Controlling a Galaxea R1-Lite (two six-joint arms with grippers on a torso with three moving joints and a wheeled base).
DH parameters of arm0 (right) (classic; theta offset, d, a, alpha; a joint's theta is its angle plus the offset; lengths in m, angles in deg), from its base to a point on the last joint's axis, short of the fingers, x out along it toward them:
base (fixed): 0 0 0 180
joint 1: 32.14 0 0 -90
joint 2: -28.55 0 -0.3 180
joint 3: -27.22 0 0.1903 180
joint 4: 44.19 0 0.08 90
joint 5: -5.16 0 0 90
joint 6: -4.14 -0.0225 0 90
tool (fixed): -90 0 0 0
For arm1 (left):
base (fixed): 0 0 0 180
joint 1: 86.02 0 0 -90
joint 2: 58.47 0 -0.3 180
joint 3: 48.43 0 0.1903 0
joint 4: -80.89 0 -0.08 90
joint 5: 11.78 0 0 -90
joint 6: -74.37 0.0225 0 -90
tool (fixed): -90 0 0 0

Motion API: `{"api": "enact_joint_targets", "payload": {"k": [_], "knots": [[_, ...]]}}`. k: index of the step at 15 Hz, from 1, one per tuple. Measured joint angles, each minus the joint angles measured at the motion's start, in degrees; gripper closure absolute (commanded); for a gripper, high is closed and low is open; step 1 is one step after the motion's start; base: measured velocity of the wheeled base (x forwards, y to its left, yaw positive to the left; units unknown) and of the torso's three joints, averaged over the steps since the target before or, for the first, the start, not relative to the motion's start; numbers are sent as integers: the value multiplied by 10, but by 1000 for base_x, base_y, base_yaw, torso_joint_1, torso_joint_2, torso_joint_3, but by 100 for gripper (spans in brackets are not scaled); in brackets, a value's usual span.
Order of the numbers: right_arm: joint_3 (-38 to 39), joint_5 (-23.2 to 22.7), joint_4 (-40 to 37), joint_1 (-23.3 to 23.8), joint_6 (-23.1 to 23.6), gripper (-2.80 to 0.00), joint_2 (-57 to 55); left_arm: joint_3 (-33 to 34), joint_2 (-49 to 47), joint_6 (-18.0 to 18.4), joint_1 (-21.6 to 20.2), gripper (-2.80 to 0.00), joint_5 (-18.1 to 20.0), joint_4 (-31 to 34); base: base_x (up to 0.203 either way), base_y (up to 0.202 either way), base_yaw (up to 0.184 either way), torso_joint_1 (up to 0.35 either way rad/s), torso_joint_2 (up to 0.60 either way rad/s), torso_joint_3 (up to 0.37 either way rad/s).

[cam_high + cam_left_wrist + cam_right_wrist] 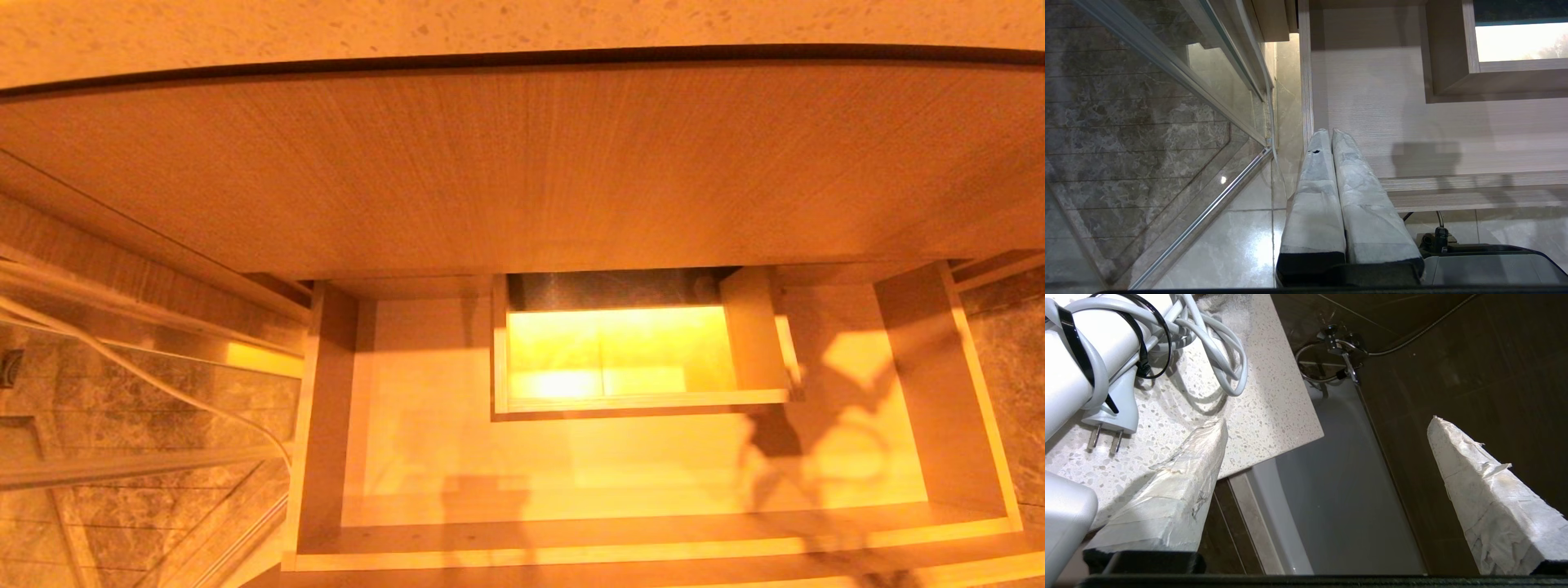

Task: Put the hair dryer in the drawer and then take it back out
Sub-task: Pick up the hairdryer

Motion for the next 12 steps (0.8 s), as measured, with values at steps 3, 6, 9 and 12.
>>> {"api": "enact_joint_targets", "payload": {"k": [3,6,9,12], "knots": [[14,31,1,0,4,-280,-2,0,0,0,0,0,0,0,0,0,0,0,0,0],[26,36,6,1,24,-280,-9,0,0,0,0,0,0,0,0,0,0,0,0,0],[30,37,27,4,41,-280,-21,0,0,1,0,0,0,0,0,0,0,0,0,0],[28,37,67,13,63,-280,-39,0,0,0,0,0,0,0,0,0,0,0,0,0]]}}
